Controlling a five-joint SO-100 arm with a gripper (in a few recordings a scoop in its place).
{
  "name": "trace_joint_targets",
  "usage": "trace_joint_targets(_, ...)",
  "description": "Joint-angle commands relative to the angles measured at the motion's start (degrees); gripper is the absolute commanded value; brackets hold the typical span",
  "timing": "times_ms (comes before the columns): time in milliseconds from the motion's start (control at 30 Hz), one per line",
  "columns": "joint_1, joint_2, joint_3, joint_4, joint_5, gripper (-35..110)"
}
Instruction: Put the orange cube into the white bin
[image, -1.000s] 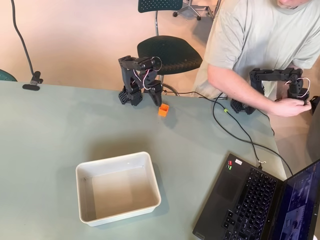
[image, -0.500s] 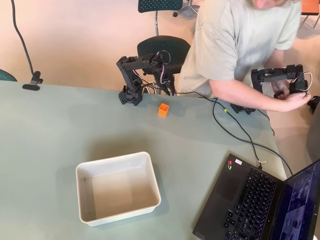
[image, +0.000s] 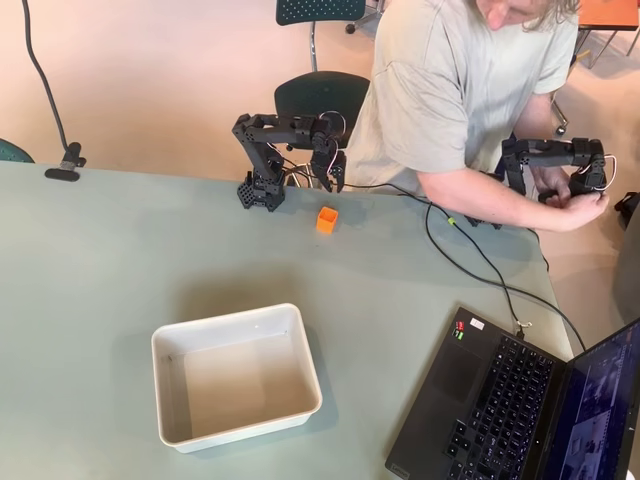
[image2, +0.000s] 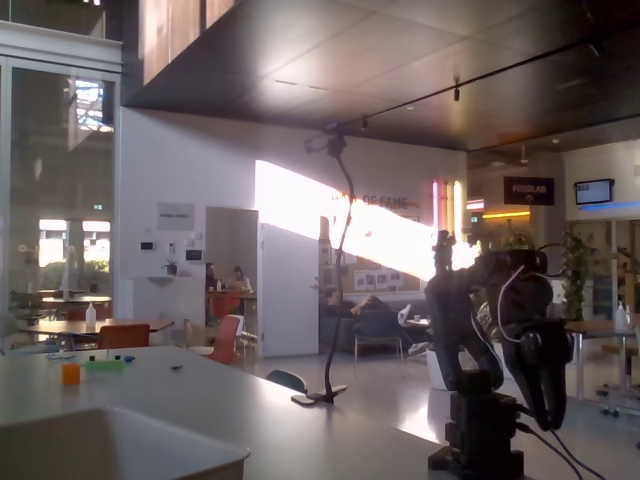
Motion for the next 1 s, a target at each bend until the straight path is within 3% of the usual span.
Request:
trace_joint_targets(0,-0.2,0.6,2.3,-4.7,0.3,9)
trace_joint_targets(400,-0.2,0.3,6.2,-10.5,7.1,12)
trace_joint_targets(767,-0.1,0.0,12.3,-9.5,7.3,49)
trace_joint_targets(967,-0.1,0.0,17.4,-8.9,10.7,54)
